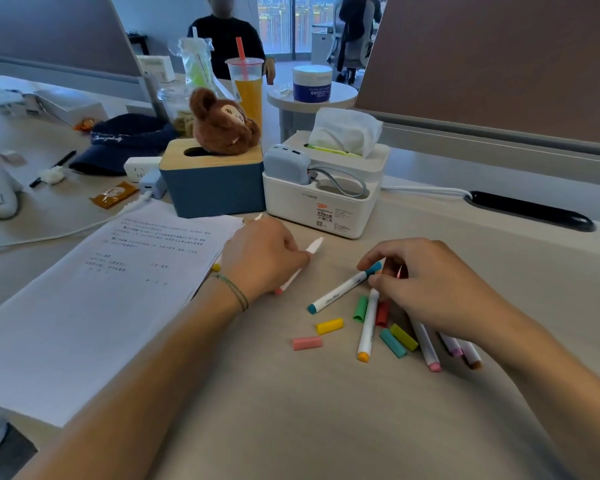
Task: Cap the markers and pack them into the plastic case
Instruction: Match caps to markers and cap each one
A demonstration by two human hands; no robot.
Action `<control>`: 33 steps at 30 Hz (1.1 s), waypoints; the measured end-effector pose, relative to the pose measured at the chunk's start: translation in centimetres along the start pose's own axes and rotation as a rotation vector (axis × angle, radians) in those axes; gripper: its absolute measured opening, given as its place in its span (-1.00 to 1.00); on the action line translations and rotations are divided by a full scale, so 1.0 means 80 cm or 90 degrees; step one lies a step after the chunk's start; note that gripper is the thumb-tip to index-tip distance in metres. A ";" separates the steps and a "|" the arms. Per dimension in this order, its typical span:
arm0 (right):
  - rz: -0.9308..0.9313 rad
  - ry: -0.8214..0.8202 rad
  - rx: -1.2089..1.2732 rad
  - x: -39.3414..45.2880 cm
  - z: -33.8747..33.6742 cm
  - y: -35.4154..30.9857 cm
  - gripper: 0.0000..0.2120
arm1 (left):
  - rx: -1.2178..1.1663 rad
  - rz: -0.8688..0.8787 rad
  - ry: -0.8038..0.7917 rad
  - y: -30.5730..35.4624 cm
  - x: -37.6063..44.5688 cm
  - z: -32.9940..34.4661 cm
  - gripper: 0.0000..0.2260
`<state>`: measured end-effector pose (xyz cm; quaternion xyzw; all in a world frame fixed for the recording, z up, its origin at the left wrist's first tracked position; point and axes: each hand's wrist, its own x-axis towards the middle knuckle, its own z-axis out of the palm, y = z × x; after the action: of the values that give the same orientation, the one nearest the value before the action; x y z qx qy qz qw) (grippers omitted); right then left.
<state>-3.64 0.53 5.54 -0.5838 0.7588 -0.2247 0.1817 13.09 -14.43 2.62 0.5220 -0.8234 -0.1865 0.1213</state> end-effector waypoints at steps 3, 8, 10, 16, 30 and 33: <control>-0.002 -0.008 -0.009 0.000 -0.002 0.001 -0.82 | -0.236 -0.019 -0.143 0.012 -0.004 -0.003 -0.82; -0.005 -0.022 -0.009 0.001 -0.003 0.001 -0.83 | -0.327 0.003 -0.225 0.020 -0.014 -0.008 -0.84; -0.012 -0.025 -0.010 0.001 -0.002 0.002 -0.84 | -0.331 0.010 -0.226 0.022 -0.017 -0.011 -0.86; -0.008 -0.068 -0.001 -0.002 -0.003 -0.002 -0.81 | -0.320 0.014 -0.302 0.025 -0.021 -0.015 -0.88; 0.047 -0.110 -0.198 -0.004 -0.007 0.005 -0.76 | -0.340 0.044 -0.400 0.035 -0.027 -0.017 -0.88; 0.047 -0.099 -0.198 -0.002 -0.001 0.007 -0.78 | -0.336 0.044 -0.398 0.034 -0.027 -0.017 -0.87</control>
<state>-4.08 0.77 5.31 -0.5919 0.7892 -0.0521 0.1552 12.32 -11.63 5.03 0.3629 -0.7617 -0.5368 0.0015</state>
